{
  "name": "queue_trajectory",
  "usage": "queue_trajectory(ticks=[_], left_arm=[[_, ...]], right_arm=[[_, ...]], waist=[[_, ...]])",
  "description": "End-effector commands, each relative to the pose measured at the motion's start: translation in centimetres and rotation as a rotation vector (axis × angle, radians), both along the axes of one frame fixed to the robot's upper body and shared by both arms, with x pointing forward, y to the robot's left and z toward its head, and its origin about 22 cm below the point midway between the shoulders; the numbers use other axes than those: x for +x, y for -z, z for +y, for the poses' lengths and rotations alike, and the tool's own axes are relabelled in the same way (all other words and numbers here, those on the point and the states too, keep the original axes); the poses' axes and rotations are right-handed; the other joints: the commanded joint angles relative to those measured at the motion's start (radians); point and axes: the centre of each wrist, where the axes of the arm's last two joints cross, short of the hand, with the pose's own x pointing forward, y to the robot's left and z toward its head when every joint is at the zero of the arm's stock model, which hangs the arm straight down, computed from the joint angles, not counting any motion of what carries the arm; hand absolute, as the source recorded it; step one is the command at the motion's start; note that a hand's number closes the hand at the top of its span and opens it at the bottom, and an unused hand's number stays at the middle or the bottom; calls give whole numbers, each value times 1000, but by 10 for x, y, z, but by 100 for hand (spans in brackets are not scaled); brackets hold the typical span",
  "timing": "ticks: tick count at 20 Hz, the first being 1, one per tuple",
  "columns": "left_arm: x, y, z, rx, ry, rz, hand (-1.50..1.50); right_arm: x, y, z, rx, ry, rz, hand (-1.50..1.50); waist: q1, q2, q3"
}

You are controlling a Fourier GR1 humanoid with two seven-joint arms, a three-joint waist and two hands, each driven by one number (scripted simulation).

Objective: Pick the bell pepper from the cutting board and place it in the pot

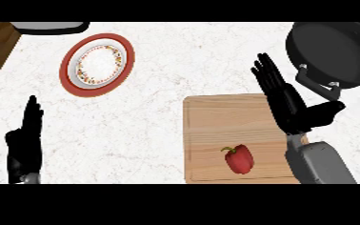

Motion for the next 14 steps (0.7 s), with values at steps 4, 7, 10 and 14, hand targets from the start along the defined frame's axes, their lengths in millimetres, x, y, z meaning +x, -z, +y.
queue_trajectory(ticks=[4, 7, 10, 14], left_arm=[[-1, -4, 4, 64, 106, 33, 0], [-2, -6, 10, 51, 117, 69, 0], [-2, -7, 15, 33, 115, 99, 0], [1, -18, 17, 13, 181, 102, 0]], right_arm=[[-49, 17, -51, -277, 184, 106, 150], [-35, -27, -119, -825, 264, -146, 150], [-56, -18, -105, -845, 381, -437, -150], [-127, 15, -82, -810, 398, -517, -150]], waist=[[-21, -32, -18], [-71, -55, -51], [-90, -51, -19], [-58, -40, -16]])
